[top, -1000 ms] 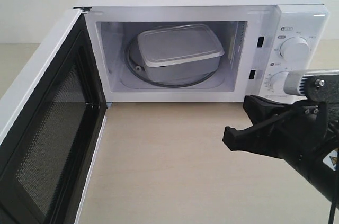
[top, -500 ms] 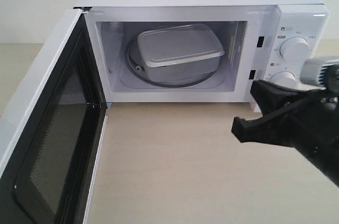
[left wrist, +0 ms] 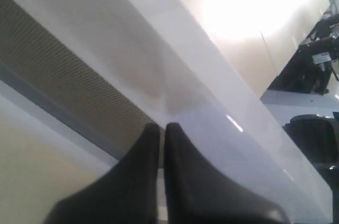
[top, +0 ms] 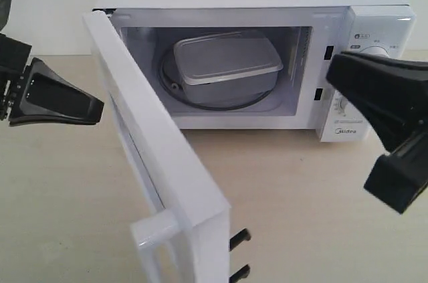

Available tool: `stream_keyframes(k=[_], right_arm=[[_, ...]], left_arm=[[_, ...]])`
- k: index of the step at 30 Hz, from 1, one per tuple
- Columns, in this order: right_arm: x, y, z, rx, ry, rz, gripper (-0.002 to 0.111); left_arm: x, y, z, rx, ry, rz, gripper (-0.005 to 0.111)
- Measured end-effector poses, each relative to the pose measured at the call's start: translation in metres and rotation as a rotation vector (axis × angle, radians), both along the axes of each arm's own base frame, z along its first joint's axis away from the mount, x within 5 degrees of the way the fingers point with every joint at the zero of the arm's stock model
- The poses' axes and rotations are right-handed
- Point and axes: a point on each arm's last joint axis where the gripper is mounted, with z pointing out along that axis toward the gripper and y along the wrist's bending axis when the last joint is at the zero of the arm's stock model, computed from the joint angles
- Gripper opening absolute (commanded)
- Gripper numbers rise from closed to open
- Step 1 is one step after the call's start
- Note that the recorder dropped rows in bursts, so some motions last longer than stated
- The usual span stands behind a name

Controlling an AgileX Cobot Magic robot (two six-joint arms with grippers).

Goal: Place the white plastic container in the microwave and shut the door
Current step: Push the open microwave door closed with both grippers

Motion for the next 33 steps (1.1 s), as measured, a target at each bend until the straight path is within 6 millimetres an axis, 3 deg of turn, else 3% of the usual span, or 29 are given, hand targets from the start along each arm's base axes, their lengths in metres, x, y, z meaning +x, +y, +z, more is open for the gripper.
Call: stream_keyframes(k=[2,9,22,33], right_arm=[[-0.005,0.009,0.012,-0.077,0.037,0.110,0.000],[-0.006,0.024,0.047,-0.116,0.065,0.215,0.000],[0.029,0.084,0.034,-0.235,0.280,0.273,0.000],[0.039,0.128,0.031,-0.143,0.321,0.272,0.000]], left_arm=[[0.007,0.000,0.002,-0.014,-0.065,0.039,0.004],[0.017,0.003,0.001,0.030,-0.159,0.108,0.004],[0.021,0.003,0.001,0.096,-0.299,0.072,0.004],[0.013,0.011,0.013,0.137,-0.394,0.187,0.004]])
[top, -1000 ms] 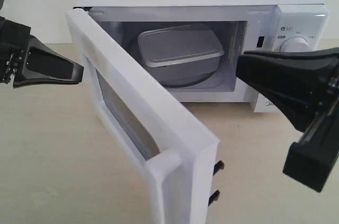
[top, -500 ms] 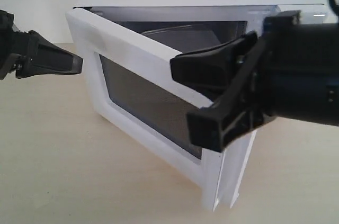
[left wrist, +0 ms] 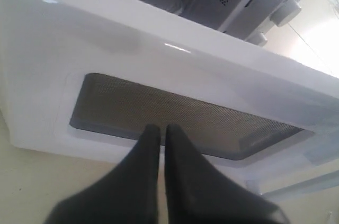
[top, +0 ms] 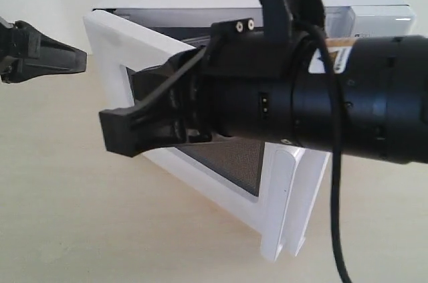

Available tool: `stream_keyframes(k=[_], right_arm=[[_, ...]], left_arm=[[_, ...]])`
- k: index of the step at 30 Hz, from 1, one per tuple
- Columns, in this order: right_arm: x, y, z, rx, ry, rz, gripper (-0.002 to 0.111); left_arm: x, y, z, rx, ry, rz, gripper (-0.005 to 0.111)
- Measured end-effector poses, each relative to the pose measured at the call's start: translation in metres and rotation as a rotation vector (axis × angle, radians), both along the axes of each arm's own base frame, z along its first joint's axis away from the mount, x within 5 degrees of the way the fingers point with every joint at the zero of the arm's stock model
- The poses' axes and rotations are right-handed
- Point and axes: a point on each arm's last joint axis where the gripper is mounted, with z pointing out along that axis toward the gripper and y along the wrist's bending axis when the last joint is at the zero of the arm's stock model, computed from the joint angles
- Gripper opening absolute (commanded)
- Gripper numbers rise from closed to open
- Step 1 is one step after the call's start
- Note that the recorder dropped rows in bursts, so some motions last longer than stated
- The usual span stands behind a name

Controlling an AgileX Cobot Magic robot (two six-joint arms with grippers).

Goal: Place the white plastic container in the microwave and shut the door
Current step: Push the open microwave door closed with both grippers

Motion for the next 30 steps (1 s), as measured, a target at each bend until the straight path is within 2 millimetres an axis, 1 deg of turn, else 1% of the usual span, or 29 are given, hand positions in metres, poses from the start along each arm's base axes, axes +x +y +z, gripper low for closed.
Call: stream_keyframes(k=[3,6,8,11,14,17,22,30], right_arm=[[0.002,0.005,0.005,-0.013,-0.043,0.016,0.000],[0.002,0.005,0.014,-0.024,-0.110,0.034,0.000],[-0.001,0.001,0.021,-0.017,-0.145,0.041,0.000],[-0.003,-0.012,0.034,0.017,-0.184,0.024,0.000],[0.000,-0.028,0.048,0.053,-0.215,-0.020,0.000],[0.001,-0.041,0.055,0.057,-0.215,-0.039,0.000],[-0.007,-0.053,0.055,-0.024,-0.206,0.020,0.000],[-0.022,-0.069,0.059,-0.167,-0.306,0.096,0.000]], left_arm=[[0.001,0.000,-0.005,-0.004,0.017,0.014,0.004],[0.005,-0.003,-0.012,-0.048,0.076,-0.013,0.004],[0.006,-0.007,-0.015,-0.072,0.100,-0.044,0.004],[0.005,-0.015,-0.014,-0.116,0.080,-0.103,0.004],[0.001,-0.033,-0.010,-0.149,0.042,-0.178,0.004],[-0.002,-0.052,-0.014,-0.142,0.038,-0.224,0.004],[0.000,-0.077,-0.027,-0.116,0.068,-0.268,0.004],[0.015,-0.109,-0.023,-0.100,0.041,-0.316,0.004]])
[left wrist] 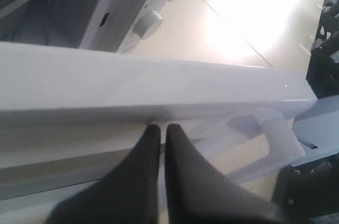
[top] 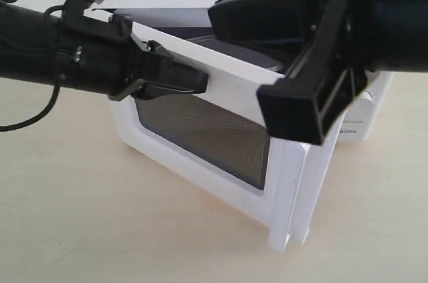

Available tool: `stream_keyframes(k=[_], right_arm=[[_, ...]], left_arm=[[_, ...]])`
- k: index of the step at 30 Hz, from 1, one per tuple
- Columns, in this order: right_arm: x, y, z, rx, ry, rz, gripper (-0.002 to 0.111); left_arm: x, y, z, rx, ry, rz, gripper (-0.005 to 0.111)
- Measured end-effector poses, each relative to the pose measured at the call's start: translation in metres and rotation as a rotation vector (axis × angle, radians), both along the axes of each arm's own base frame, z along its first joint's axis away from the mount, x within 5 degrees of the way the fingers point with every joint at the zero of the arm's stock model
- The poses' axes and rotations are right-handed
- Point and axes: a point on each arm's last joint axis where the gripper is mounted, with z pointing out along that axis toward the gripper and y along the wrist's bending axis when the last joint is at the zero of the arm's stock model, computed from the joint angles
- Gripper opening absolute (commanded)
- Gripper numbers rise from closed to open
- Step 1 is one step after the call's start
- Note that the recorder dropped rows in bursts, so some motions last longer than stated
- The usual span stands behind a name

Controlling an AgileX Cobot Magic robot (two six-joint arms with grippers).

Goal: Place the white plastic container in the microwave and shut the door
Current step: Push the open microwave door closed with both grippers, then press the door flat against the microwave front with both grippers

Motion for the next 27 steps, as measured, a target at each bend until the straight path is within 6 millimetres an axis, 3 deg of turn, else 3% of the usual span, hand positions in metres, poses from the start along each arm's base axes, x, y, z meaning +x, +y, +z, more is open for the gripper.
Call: stream_keyframes(k=[5,10,15,20,27], right_arm=[[0.000,-0.013,-0.002,-0.069,0.006,-0.083,0.000],[0.010,-0.034,-0.016,-0.155,0.191,-0.374,0.000],[0.011,-0.048,-0.015,-0.063,0.299,-0.547,0.000],[0.009,-0.053,-0.019,-0.012,0.405,-0.628,0.000],[0.026,-0.033,-0.045,-0.087,0.438,-0.649,0.000]], left_arm=[[0.009,-0.015,-0.006,0.013,0.007,-0.014,0.004],[0.018,-0.022,-0.009,0.021,0.003,0.013,0.004],[0.033,-0.027,-0.010,0.028,-0.014,0.060,0.004],[0.045,-0.031,-0.010,0.033,-0.032,0.087,0.004],[0.056,-0.035,-0.005,0.027,-0.058,0.103,0.004]])
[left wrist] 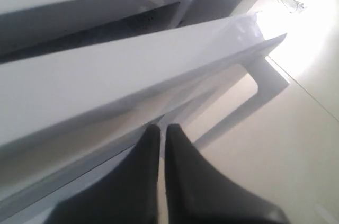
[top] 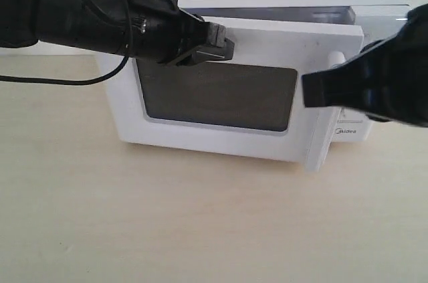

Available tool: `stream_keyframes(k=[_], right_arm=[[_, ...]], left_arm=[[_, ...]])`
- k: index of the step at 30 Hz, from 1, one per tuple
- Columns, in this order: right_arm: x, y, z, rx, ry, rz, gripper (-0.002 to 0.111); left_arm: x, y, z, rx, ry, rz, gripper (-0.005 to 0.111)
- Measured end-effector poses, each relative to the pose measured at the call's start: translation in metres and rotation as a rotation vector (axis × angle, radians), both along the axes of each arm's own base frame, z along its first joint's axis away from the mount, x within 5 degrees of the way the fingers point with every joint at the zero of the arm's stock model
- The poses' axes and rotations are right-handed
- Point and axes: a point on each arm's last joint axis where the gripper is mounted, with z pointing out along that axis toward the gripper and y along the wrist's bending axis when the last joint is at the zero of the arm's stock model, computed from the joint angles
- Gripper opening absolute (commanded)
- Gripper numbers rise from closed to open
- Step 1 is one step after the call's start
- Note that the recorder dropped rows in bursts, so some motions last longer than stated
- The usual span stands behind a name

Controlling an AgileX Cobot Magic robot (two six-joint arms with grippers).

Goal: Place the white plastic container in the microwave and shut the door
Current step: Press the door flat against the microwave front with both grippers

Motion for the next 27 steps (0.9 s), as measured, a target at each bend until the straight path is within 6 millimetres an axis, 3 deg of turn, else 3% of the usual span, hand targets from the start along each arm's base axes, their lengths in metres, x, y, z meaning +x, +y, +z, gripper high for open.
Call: stream_keyframes(k=[6,9,13,15,19,23,27], right_arm=[[0.027,0.016,-0.021,-0.049,-0.046,-0.109,0.000],[0.040,0.025,-0.032,-0.050,-0.081,-0.146,0.000],[0.054,0.031,-0.053,-0.072,-0.137,-0.219,0.000],[0.060,0.035,-0.061,-0.079,-0.169,-0.244,0.000],[0.069,0.036,-0.068,-0.118,-0.214,-0.298,0.000],[0.072,0.035,-0.066,-0.120,-0.268,-0.319,0.000],[0.073,0.036,-0.063,-0.117,-0.299,-0.318,0.000]], left_arm=[[-0.001,-0.001,0.001,-0.004,0.002,-0.009,0.004],[-0.010,-0.003,0.002,-0.009,0.019,-0.105,0.004],[-0.028,0.010,0.025,0.099,-0.005,-0.114,0.004],[-0.044,0.026,0.048,0.173,-0.066,-0.089,0.004],[-0.088,0.058,0.071,0.220,-0.154,-0.043,0.004],[-0.129,0.087,0.078,0.196,-0.224,0.048,0.004],[-0.153,0.104,0.076,0.193,-0.261,0.103,0.004]])
